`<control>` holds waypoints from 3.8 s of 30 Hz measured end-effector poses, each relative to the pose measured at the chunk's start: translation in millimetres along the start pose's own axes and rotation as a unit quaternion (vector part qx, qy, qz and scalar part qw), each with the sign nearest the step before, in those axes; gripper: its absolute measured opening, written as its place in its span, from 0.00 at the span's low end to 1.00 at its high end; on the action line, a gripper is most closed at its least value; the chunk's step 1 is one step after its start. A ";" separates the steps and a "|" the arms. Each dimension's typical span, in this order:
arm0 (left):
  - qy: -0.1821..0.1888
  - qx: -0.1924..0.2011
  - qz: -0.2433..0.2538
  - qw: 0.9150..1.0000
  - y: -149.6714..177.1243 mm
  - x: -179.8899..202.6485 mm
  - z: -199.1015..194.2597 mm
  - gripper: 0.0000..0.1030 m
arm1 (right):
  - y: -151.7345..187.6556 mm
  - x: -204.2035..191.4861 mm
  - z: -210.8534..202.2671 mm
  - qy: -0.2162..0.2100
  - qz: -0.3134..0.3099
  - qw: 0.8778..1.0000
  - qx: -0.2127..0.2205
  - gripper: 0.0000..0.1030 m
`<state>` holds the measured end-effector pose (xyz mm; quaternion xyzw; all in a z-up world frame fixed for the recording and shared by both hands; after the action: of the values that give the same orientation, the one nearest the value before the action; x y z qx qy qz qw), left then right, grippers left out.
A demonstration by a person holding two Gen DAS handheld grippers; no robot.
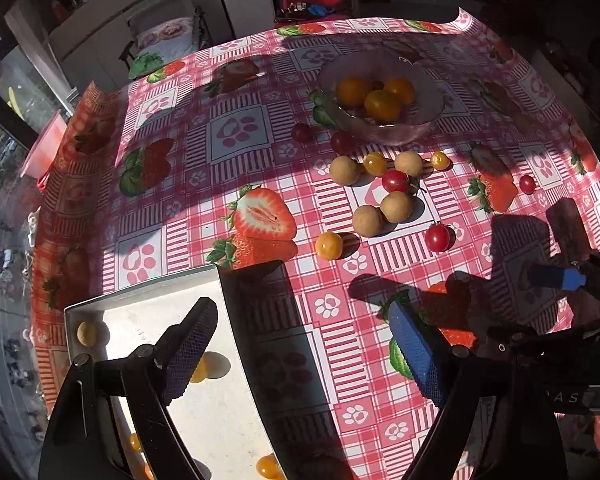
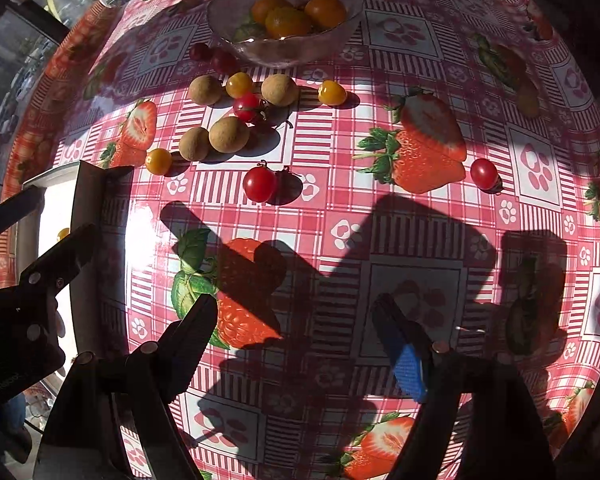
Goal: Organize fruits
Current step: 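Grasp a yellow cherry tomato with the left tool while the right tool grasps a red cherry tomato, then carry both tomatoes into the white tray and open both tools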
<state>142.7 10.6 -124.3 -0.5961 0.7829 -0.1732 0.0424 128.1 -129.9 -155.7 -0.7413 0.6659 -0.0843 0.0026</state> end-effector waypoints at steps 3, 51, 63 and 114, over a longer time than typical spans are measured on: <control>-0.003 -0.003 0.003 1.000 -11.2 -2.2 14.7 0.86 | -8.7 2.7 4.2 0.005 -0.015 1.000 0.010 0.80; 0.097 -0.033 -0.055 0.993 28.3 20.8 23.1 0.22 | 12.6 -6.3 -0.6 -0.077 -0.023 0.997 0.008 0.22; 0.099 -0.020 -0.098 0.990 70.3 13.2 -20.1 0.22 | 51.8 -29.0 -23.1 -0.076 -0.043 0.996 -0.008 0.23; -0.036 -0.048 -0.207 0.977 218.2 -102.2 -25.5 0.60 | 37.0 -268.2 -10.1 -0.035 -0.259 0.965 -0.013 0.29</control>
<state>-35.6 163.2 -184.9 -0.7524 0.6479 -0.1190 0.0048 63.8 131.9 -182.6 -0.8909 0.4517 -0.0472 -0.0053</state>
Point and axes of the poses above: each gripper's, at about its wrist camera, not at the fingertips, and z roughly the way its jaws point, x to its right, y to its underside, the point moved 6 cm from there along z, roughly the way its jaws point, and after that the axes turned 15 degrees about y, right-handed, at the moved point
